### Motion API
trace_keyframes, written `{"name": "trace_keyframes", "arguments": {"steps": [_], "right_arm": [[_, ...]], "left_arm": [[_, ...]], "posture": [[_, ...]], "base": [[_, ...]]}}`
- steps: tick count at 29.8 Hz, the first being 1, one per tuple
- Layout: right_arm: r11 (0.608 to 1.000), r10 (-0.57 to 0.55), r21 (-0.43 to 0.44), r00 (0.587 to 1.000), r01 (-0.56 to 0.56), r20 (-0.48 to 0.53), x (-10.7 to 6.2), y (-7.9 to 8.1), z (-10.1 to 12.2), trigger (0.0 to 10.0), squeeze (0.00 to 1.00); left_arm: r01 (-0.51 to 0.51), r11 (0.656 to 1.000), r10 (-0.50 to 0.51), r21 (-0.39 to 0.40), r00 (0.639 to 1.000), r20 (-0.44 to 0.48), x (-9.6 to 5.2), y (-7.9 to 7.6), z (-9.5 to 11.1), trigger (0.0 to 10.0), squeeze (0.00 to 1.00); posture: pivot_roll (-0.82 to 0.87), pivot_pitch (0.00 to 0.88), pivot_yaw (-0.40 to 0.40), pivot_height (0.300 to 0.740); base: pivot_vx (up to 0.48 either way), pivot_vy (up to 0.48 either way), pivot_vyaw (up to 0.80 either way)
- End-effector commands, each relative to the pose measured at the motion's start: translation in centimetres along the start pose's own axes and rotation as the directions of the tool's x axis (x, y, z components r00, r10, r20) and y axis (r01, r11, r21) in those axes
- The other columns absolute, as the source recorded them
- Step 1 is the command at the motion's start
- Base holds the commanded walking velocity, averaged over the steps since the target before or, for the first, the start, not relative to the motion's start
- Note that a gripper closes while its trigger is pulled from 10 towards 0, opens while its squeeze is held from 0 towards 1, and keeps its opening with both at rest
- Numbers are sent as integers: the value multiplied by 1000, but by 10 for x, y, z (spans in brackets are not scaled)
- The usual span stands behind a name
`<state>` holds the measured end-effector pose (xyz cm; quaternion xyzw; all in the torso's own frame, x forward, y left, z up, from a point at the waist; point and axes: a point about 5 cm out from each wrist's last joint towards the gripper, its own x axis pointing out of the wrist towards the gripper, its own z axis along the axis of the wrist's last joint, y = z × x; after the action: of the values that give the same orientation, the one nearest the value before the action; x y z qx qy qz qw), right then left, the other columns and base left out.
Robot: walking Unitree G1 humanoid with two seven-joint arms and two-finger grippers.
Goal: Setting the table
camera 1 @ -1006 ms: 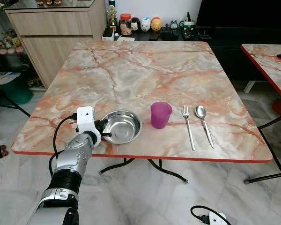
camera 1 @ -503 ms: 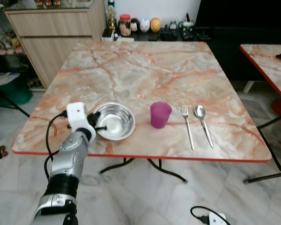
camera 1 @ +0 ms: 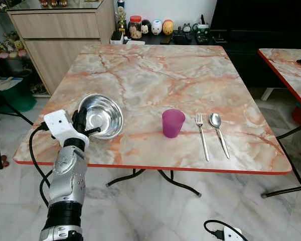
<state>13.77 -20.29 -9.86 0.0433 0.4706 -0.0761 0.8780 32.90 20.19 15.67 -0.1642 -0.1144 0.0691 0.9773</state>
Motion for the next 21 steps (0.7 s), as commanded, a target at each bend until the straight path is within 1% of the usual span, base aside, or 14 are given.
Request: {"name": "trace_keyframes", "arguments": {"steps": [1, 4, 6, 9, 10, 12, 14, 17, 21], "right_arm": [[1000, -3, 0, 1000, 3, -2, 0, -2, -1, 10000, 0], [1000, -4, 8, 1000, 4, 4, 0, -2, 0, 10000, 0], [1000, -2, 12, 1000, 2, 13, 0, -1, 1, 10000, 0], [1000, 2, 14, 1000, -2, 20, 0, 0, 2, 10000, 0], [1000, 3, 14, 1000, -3, 21, 0, 0, 2, 10000, 0], [1000, 2, 10, 1000, -2, 22, 0, 0, 3, 10000, 0], [1000, 1, 9, 1000, -1, 22, 0, 0, 3, 10000, 0], [1000, 1, 7, 1000, -2, 23, 0, 1, 3, 10000, 0], [1000, 2, 8, 1000, -2, 22, 0, 0, 3, 10000, 0]], "left_arm": [[6, 999, -8, 41, 998, 63, 0, -4, 12, 10000, 0], [10, 998, -14, 59, 998, 65, -1, -6, 11, 10000, 0], [5, 999, -9, 54, 997, 79, -1, -7, 12, 10000, 0], [13, 996, -25, 89, 991, 131, 1, -13, 20, 10000, 0], [18, 996, -31, 89, 989, 141, 1, -14, 23, 10000, 0], [45, 987, -75, 153, 978, 193, 3, -23, 35, 10000, 0], [49, 983, -89, 177, 970, 227, 3, -27, 41, 10000, 0], [47, 987, -85, 152, 963, 257, 3, -30, 47, 10000, 0], [50, 986, -91, 161, 962, 259, 2, -32, 46, 10000, 0]], "posture": [[49, 0, -28, 740], [49, 0, -28, 740], [46, 0, -32, 740], [45, 0, -34, 740], [45, 0, -34, 740], [48, 0, -35, 740], [48, 0, -35, 740], [44, 0, -38, 740], [45, 0, -38, 740]], "base": [[0, 0, 0], [0, 0, 0], [0, 0, 0], [0, 0, 0], [0, 0, 0], [0, 0, 0], [0, 0, 0], [0, 0, 0], [0, 0, 0]]}}
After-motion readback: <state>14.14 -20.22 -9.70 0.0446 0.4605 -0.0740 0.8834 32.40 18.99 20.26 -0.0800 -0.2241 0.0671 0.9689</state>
